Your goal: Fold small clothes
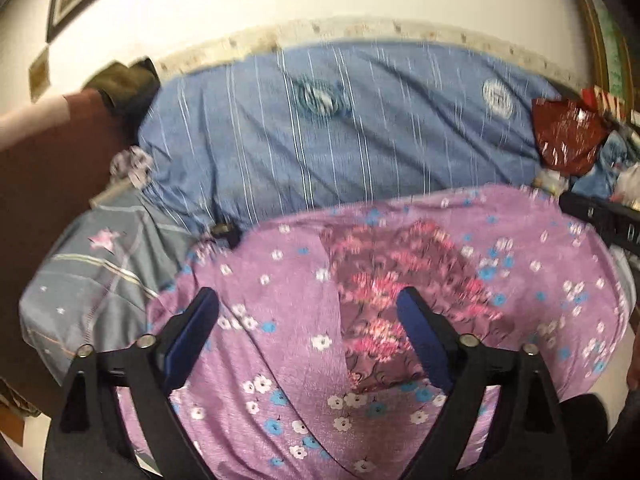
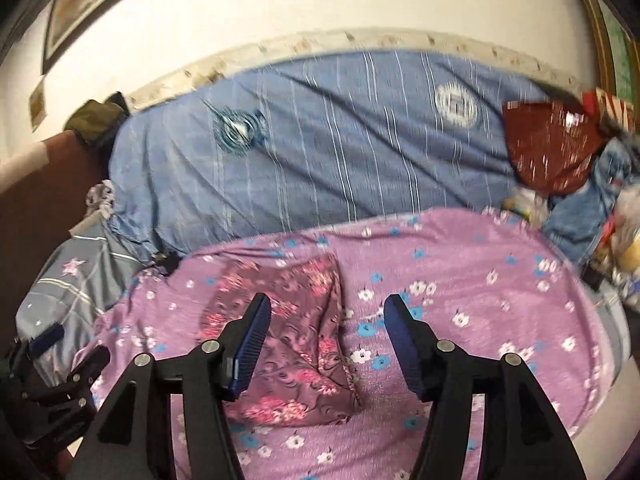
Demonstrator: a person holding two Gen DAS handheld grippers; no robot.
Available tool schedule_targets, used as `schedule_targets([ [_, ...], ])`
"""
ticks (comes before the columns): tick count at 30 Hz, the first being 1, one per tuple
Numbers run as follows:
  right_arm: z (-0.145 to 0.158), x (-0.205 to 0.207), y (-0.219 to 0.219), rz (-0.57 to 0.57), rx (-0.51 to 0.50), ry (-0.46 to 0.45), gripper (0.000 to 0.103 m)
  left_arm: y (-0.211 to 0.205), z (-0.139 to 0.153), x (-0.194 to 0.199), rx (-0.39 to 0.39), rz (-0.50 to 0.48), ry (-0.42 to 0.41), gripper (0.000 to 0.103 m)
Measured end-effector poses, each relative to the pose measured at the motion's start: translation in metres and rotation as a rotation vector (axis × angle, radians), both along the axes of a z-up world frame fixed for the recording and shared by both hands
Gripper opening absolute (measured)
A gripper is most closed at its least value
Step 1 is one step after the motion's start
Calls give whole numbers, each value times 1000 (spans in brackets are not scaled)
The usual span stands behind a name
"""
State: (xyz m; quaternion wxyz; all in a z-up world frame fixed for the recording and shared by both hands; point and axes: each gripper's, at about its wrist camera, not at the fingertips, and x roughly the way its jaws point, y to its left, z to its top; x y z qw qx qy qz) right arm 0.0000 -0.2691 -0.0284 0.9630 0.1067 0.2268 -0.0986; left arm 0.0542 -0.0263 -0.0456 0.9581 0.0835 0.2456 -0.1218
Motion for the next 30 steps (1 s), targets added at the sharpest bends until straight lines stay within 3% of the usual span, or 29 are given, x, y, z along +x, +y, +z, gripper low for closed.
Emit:
schedule_targets([
  [2, 14, -17, 10, 3, -32, -26, 65, 8, 20, -19, -38, 6, -54, 103],
  [8, 51, -67, 31, 20, -112, -112, 71, 14, 55, -57, -70, 13, -148, 103],
  [14, 70, -98, 43, 32, -147, -161, 72, 11, 71, -77, -69, 22, -173, 103],
  [22, 83, -122, 43, 17, -145, -205, 73, 7, 80, -88, -23, 103, -189, 103],
  [30, 88, -134, 44, 13, -140, -235, 74, 12, 85, -92, -52, 131, -189, 103],
])
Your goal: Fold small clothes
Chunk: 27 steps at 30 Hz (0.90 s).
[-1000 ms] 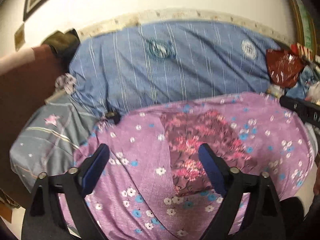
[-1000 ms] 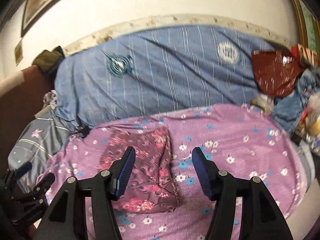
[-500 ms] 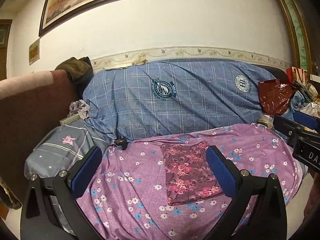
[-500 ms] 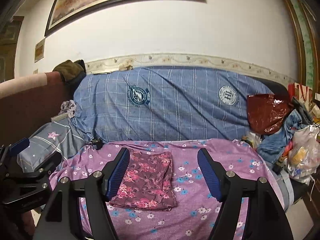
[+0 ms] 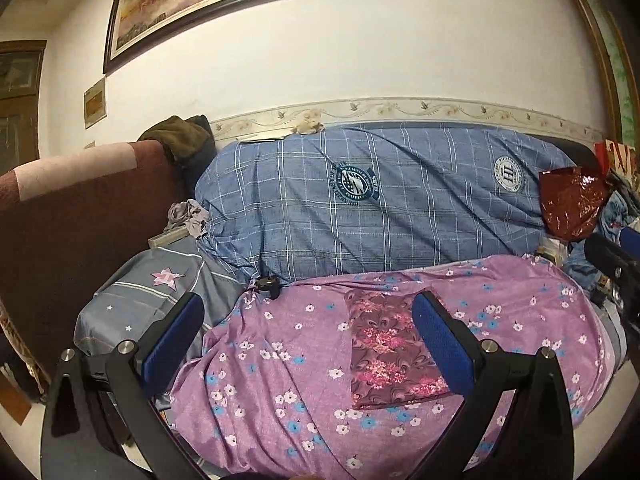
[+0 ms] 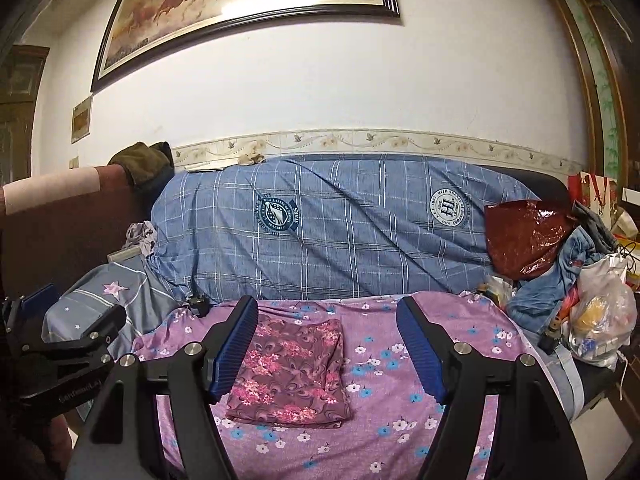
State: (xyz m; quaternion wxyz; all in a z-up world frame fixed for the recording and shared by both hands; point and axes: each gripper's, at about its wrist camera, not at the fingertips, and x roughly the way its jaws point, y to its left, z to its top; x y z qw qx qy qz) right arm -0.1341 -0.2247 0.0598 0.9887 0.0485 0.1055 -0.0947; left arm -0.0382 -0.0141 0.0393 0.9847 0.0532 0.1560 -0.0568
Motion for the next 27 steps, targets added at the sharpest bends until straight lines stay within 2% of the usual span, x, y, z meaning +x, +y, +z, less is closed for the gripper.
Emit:
schedule_targets([
  [16, -3, -2, 10, 11, -23, -9, 74, -6, -7, 4, 50, -11, 31, 103],
  [27, -3, -1, 18, 28, -41, -4, 74, 3, -6, 3, 30, -13, 39, 103],
])
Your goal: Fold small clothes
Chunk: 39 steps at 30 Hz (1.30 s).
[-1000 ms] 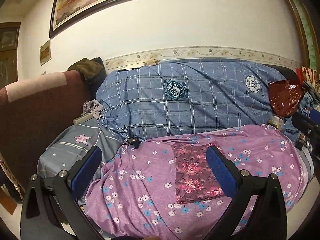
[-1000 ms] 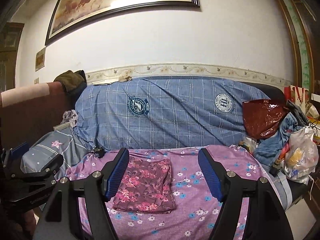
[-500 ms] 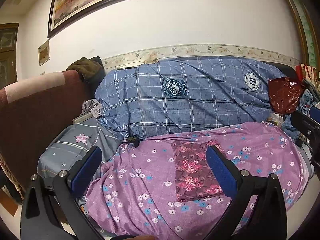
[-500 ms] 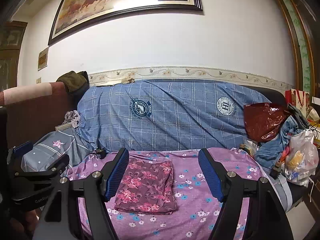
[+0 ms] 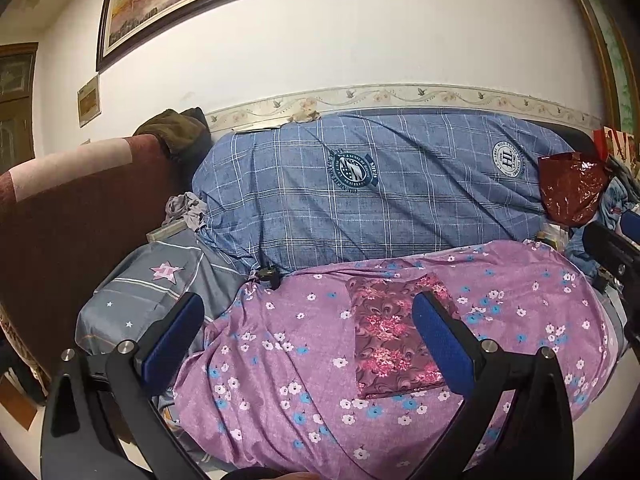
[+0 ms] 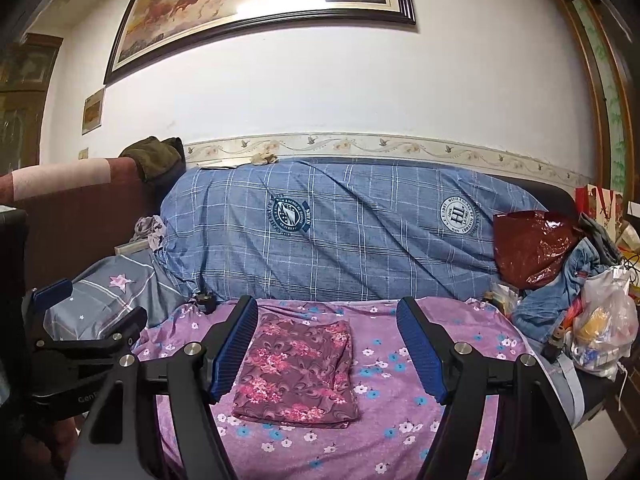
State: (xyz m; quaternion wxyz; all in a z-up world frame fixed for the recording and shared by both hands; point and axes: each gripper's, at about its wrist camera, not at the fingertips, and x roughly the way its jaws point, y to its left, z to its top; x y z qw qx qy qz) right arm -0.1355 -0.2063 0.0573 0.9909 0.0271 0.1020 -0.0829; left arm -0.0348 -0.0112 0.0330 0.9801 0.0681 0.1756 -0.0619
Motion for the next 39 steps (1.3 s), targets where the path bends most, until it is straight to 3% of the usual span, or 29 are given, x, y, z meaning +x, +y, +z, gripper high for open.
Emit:
schedule_targets([
  [39, -6, 6, 21, 14, -39, 41, 74, 8, 4, -5, -56, -7, 1, 103],
])
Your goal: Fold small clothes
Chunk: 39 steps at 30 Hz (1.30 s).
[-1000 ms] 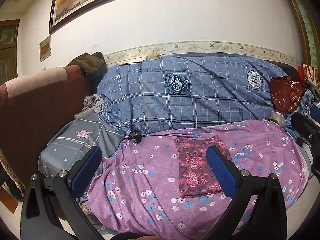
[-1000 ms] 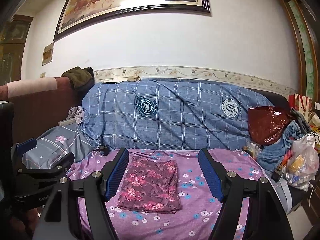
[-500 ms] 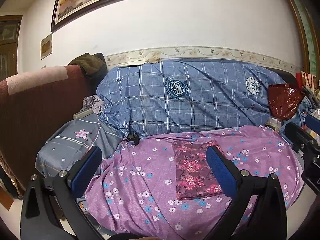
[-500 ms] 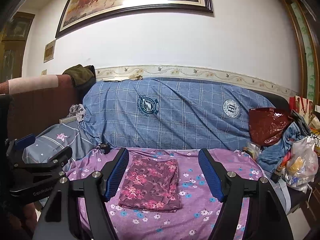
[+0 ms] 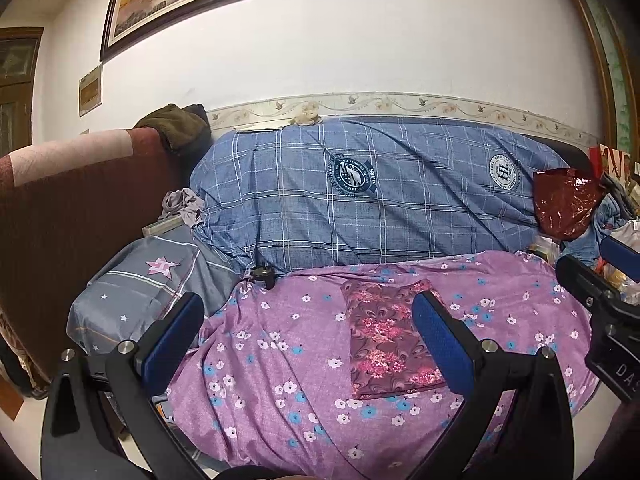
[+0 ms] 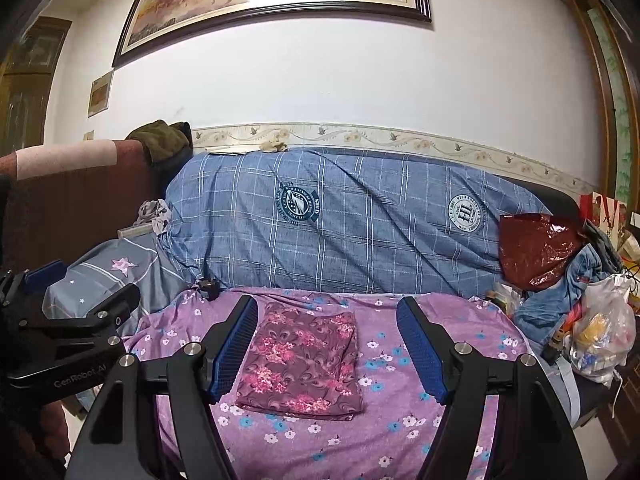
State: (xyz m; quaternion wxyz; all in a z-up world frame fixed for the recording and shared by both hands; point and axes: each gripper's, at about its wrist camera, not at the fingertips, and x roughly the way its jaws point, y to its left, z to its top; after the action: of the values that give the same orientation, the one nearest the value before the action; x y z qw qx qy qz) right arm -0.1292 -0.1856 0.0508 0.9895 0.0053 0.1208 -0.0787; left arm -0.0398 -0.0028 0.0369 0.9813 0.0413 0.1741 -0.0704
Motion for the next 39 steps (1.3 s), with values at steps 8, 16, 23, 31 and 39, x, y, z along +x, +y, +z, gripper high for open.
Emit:
schedule_targets([
  [8, -4, 5, -2, -1, -3, 14, 74, -3, -3, 3, 2, -6, 7, 103],
  [16, -8, 9, -3, -7, 1, 21, 74, 2, -5, 5, -24, 8, 0, 103],
  [23, -12, 16, 0, -3, -3, 34, 74, 3, -7, 7, -30, -2, -2, 103],
  [31, -16, 24, 1, -8, -15, 44, 74, 4, -10, 16, -38, -21, 2, 103],
  [39, -17, 35, 1, -14, -16, 52, 74, 1, -10, 24, -26, -61, -7, 103],
])
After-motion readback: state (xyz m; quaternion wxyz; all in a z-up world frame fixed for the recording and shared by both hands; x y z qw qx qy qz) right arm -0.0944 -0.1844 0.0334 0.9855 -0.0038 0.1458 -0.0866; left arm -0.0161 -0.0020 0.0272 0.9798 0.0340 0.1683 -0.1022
